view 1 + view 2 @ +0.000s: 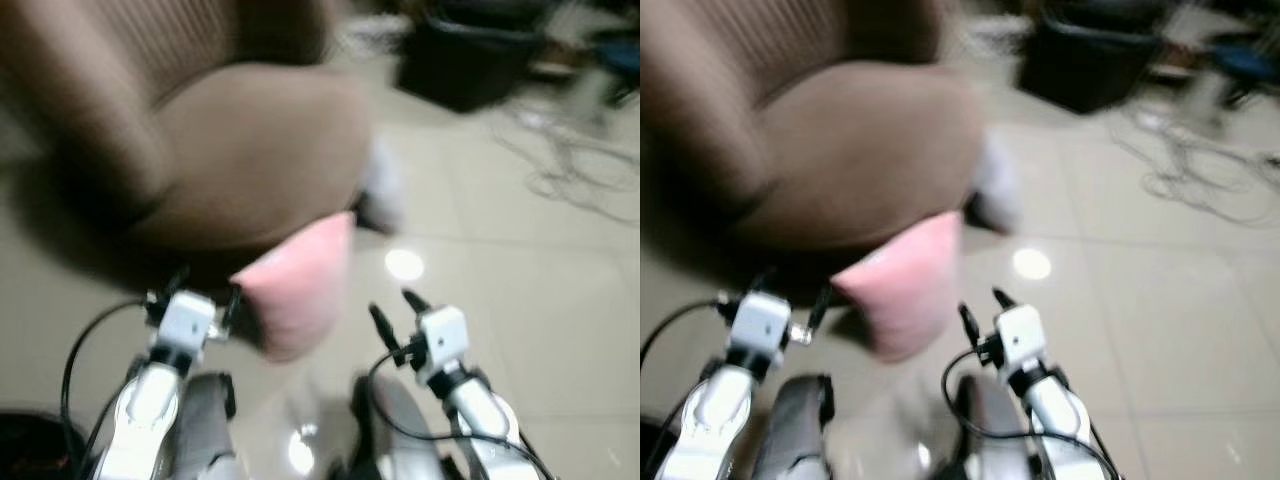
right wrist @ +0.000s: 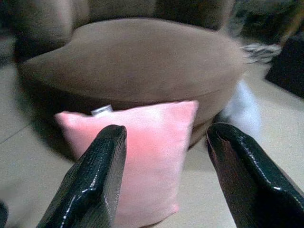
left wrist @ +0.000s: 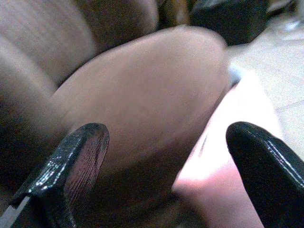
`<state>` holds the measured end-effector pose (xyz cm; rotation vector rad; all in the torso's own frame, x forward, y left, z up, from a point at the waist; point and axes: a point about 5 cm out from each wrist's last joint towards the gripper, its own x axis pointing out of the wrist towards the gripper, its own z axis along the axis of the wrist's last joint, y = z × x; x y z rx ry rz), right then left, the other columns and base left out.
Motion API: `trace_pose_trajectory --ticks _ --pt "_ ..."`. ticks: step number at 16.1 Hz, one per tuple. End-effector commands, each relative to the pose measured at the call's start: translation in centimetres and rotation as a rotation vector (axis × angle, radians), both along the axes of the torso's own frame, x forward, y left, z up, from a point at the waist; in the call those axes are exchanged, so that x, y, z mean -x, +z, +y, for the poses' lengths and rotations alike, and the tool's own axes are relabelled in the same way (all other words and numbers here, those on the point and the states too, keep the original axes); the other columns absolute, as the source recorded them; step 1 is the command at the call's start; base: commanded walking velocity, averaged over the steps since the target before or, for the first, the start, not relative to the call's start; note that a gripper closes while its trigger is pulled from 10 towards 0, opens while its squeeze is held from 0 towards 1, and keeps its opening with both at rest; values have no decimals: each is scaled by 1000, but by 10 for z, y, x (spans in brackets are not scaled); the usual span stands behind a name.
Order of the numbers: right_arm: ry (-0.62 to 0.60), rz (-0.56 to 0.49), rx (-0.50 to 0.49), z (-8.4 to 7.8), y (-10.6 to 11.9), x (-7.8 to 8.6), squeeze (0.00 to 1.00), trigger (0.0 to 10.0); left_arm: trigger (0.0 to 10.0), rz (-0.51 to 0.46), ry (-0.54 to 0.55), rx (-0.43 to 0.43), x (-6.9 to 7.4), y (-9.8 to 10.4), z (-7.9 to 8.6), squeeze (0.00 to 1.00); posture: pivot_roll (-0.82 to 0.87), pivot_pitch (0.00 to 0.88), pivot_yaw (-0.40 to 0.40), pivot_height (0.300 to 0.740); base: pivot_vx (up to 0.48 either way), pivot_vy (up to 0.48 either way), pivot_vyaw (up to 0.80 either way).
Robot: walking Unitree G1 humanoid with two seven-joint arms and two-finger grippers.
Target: Move the pillow to the sofa from floor
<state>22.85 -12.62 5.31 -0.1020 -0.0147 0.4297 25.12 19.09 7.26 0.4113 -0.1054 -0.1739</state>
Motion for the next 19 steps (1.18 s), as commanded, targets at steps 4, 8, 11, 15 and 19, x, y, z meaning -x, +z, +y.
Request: trace_pose_trajectory --ticks 4,8,11,15,19 --pt "-42 65 44 -17 -14 8 0 10000 10000 50 -70 25 0 1 -20 0 19 166 -104 485 309 -180 0" --pt "-45 62 42 -16 -14 9 0 10000 10000 86 -60 -3 -3 -1 -12 0 18 168 -100 485 0 0 0" --pt "-48 49 33 -15 -11 9 0 10000 10000 102 -66 -47 -8 2 -8 0 16 172 -96 485 0 0 0" --pt "-46 29 26 -12 -6 8 0 10000 10000 175 -87 -149 -29 1 2 0 7 179 -86 485 0 0 0" --pt "-59 13 7 -8 -2 9 0 10000 10000 223 -126 -218 -44 0 3 0 -9 179 -71 485 0 0 0"
